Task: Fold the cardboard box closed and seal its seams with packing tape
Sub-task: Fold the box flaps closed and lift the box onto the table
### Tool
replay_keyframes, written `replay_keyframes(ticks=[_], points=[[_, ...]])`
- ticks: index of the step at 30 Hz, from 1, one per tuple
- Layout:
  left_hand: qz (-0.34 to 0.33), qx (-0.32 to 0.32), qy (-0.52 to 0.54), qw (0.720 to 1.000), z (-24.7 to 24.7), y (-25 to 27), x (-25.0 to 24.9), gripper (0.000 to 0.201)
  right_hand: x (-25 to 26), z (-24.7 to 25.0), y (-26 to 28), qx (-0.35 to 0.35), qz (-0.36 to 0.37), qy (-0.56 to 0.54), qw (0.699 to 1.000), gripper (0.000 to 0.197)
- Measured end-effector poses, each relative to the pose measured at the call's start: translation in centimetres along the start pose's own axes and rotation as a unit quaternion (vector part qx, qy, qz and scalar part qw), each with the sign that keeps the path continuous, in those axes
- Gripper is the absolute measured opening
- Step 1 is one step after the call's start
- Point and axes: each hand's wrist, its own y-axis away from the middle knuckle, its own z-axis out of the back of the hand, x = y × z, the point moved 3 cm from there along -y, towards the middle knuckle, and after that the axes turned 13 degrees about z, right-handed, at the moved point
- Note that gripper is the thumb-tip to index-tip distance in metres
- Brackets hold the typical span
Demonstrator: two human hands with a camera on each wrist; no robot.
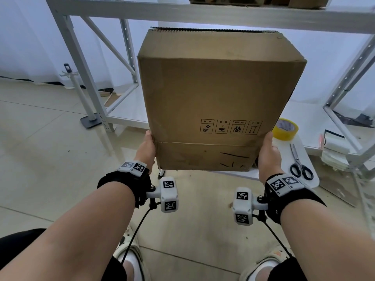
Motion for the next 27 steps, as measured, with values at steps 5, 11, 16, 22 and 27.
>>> replay_keyframes(ticks=[5,11,16,22,27], points=[[0.022,0.008,-0.022,0.999,0.1,-0.4,0.5,0.073,-0.5,0.0,-0.1,-0.001,-0.015,-0.024,1.000,0.074],[0.030,0.017,0.003,0.999,0.1,-0.3,0.8,0.060,-1.0,0.4,-0.5,-0.011,-0.008,0.006,1.000,0.065],[0.034,0.031,0.084,0.995,0.3,-1.4,0.6,0.050,-1.2,0.5,-0.6,-0.004,0.009,0.024,1.000,0.069],[0.006,-0.011,0.126,0.992,-0.3,-1.7,1.1,0.051,-1.3,0.5,-0.4,0.004,0.012,0.037,0.999,0.054],[-0.060,-0.045,0.047,0.996,0.5,-1.4,0.0,0.039,-2.2,0.8,-0.4,-0.003,0.018,0.022,1.000,0.051]])
